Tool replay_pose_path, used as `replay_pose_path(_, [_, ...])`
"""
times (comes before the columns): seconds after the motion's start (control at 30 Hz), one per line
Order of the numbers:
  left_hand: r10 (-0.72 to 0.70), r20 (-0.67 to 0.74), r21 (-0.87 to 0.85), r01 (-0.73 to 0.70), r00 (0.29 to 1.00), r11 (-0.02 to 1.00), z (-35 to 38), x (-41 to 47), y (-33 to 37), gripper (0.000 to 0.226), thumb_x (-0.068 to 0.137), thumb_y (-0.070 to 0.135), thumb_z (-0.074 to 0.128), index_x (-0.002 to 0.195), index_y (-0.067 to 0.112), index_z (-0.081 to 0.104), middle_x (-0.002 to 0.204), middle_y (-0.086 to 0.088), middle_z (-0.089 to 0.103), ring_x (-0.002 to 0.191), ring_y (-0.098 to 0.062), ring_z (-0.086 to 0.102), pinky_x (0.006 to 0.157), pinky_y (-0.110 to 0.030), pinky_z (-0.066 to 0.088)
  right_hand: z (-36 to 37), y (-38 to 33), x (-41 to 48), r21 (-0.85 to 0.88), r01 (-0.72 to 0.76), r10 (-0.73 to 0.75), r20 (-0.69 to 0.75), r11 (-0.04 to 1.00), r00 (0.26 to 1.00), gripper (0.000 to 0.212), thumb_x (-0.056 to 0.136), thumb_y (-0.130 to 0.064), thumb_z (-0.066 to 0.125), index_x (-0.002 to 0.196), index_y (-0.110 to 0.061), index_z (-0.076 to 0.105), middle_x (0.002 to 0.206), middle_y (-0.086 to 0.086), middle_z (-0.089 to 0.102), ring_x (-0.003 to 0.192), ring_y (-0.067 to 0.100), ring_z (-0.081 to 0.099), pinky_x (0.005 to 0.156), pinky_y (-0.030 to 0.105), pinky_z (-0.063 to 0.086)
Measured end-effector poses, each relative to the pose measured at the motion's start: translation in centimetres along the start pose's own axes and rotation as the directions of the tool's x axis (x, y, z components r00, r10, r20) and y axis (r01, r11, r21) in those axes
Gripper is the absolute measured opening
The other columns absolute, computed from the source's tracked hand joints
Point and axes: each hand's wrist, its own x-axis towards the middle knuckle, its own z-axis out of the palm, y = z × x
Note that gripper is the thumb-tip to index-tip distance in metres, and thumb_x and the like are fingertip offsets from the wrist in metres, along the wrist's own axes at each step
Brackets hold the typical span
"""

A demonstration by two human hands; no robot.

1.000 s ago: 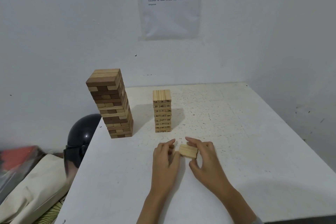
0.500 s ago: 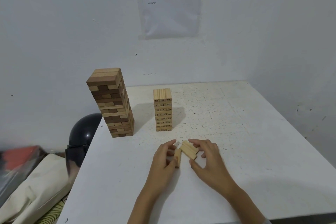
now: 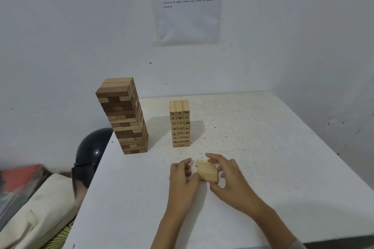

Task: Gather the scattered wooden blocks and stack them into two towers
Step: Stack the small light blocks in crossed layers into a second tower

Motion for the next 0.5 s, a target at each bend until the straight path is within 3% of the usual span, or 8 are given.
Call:
replay_pose_path(0.1, [0.024, 0.058, 0.010, -0.024, 0.998, 1.000, -0.16, -0.02, 0.11, 0.045, 0.091, 0.007, 0.059, 0.132, 0.021, 0.045, 0.114, 0.007, 0.043, 0.104, 0.000, 0.048, 0.077, -0.002, 0.040, -0.79, -0.01, 0.48, 0.020, 0.007, -0.009, 0.082, 1.000, 0.997, 0.066, 0.085, -0.005, 0.059, 0.133, -0.044, 0.036, 0.123, -0.020, 0.049, 0.110, -0.006, 0.036, 0.088, 0.005, 0.033])
replay_pose_path(0.23, [0.044, 0.071, 0.026, -0.046, 0.997, 0.999, -0.02, -0.19, 0.30, 0.053, 0.088, 0.011, 0.066, 0.135, 0.019, 0.044, 0.111, 0.014, 0.042, 0.105, 0.002, 0.048, 0.079, -0.005, 0.043, -0.90, 0.33, 0.58, -0.057, 0.021, -0.020, 0.029, 0.998, 0.999, 0.063, 0.085, -0.013, 0.063, 0.130, -0.046, 0.035, 0.117, -0.011, 0.043, 0.105, 0.002, 0.039, 0.084, 0.009, 0.036])
replay_pose_path(0.37, [0.042, 0.071, 0.022, -0.043, 0.997, 0.999, -0.03, -0.19, 0.30, 0.054, 0.088, 0.002, 0.063, 0.137, 0.014, 0.044, 0.116, 0.005, 0.044, 0.101, 0.002, 0.052, 0.078, -0.007, 0.045, -0.82, -0.16, 0.55, 0.010, -0.043, 0.043, 0.023, 0.999, 0.999, 0.060, 0.085, -0.006, 0.065, 0.134, -0.030, 0.040, 0.114, -0.005, 0.041, 0.091, -0.004, 0.048, 0.077, 0.005, 0.040])
replay_pose_path(0.5, [0.042, 0.069, 0.007, -0.043, 0.997, 0.999, 0.09, -0.12, 0.57, 0.053, 0.088, 0.000, 0.062, 0.136, 0.015, 0.044, 0.121, -0.001, 0.045, 0.096, 0.003, 0.055, 0.077, -0.006, 0.045, -0.61, -0.41, 0.47, 0.013, -0.062, 0.061, 0.019, 0.998, 0.998, 0.059, 0.085, -0.004, 0.063, 0.137, -0.024, 0.041, 0.114, -0.004, 0.041, 0.091, 0.001, 0.048, 0.079, 0.005, 0.040])
